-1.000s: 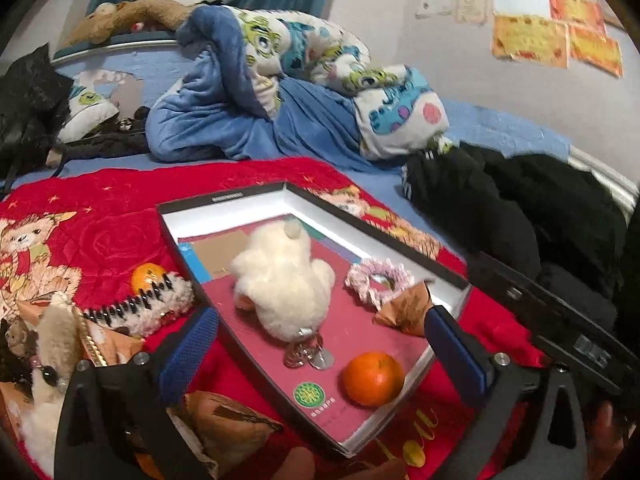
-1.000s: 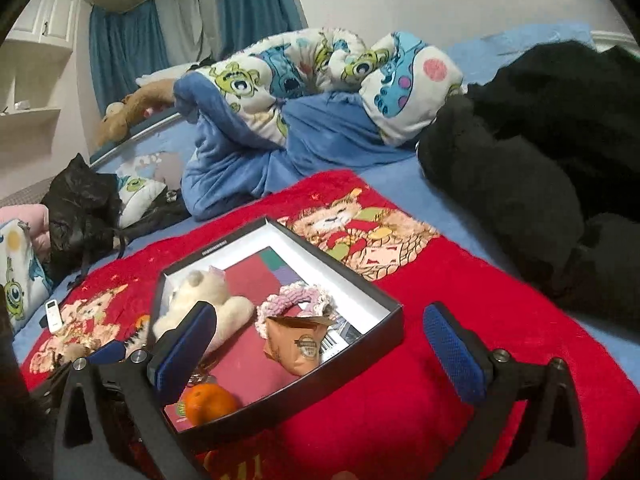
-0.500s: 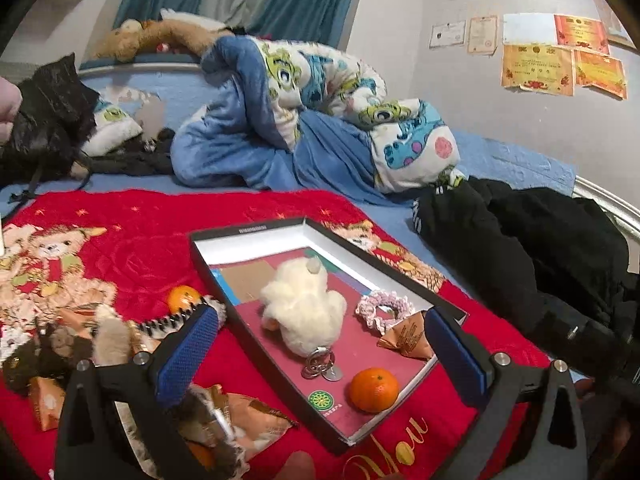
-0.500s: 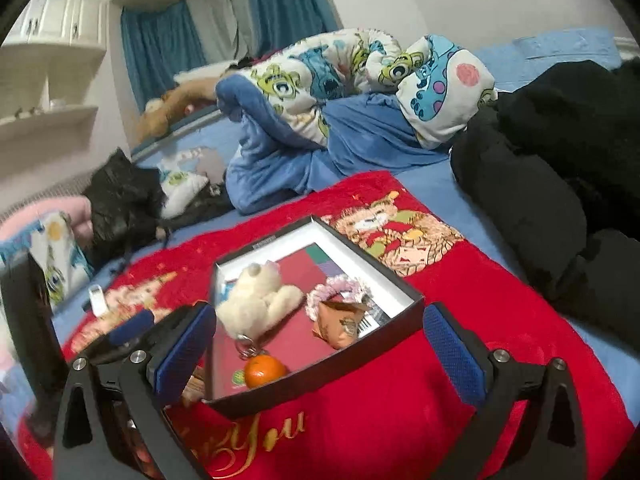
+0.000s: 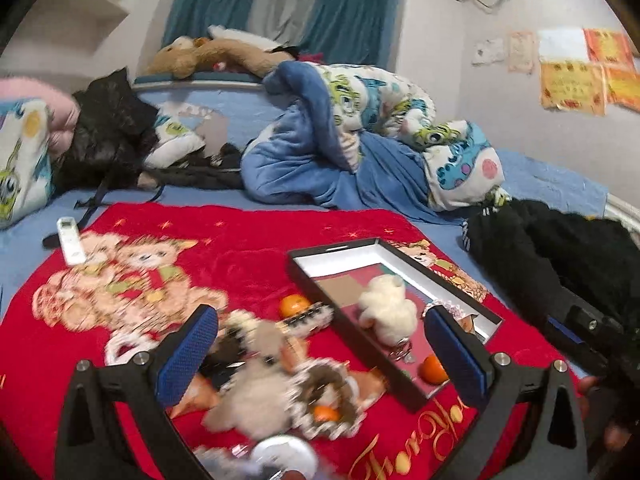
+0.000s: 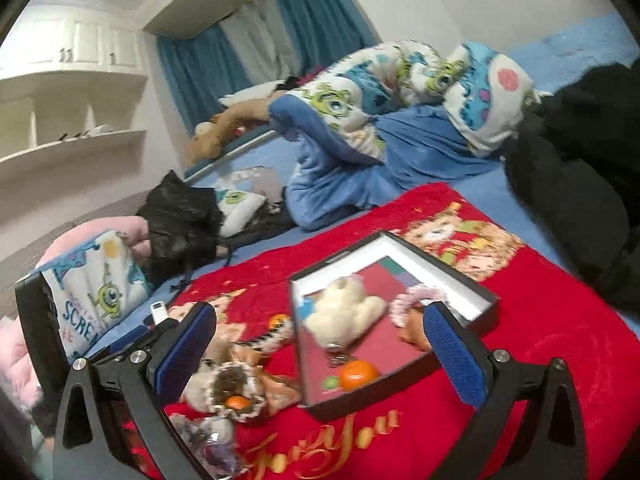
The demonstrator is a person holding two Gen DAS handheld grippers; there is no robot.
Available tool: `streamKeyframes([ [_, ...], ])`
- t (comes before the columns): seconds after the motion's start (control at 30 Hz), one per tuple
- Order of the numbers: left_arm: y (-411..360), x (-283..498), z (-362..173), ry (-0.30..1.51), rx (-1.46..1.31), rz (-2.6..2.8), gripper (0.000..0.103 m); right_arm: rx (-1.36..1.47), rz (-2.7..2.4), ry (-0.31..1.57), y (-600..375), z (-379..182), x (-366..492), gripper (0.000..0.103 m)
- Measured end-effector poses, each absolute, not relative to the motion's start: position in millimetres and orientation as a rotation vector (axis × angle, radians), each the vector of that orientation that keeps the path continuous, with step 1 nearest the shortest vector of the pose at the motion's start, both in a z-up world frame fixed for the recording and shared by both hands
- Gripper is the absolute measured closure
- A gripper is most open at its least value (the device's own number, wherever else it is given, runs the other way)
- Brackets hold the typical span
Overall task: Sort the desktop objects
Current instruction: 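Withdraw both tools from the box back toward the item pile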
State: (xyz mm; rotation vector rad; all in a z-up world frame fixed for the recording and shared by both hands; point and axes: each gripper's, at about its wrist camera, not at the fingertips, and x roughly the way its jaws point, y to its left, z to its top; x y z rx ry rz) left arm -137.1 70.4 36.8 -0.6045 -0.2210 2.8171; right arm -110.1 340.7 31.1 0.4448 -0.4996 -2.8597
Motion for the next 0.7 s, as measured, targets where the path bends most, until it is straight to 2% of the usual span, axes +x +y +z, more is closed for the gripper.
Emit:
streamKeyframes([
  [0.23,-1,-103,42,-0.353,-0.596,2.775,0.0,0.458,-2.746,-0.449,281,28,-116,0.0],
  [0.5,-36,-86,30,-0.285,-0.639,2.807,0.0,0.489,-2.671,-0.488,235,15,-131,0.0],
  [0.7,-43,-92,5,-0.217,-0.743,2.78,0.0,0.523,-2.667,-0.345,210,9,-138,0.0],
])
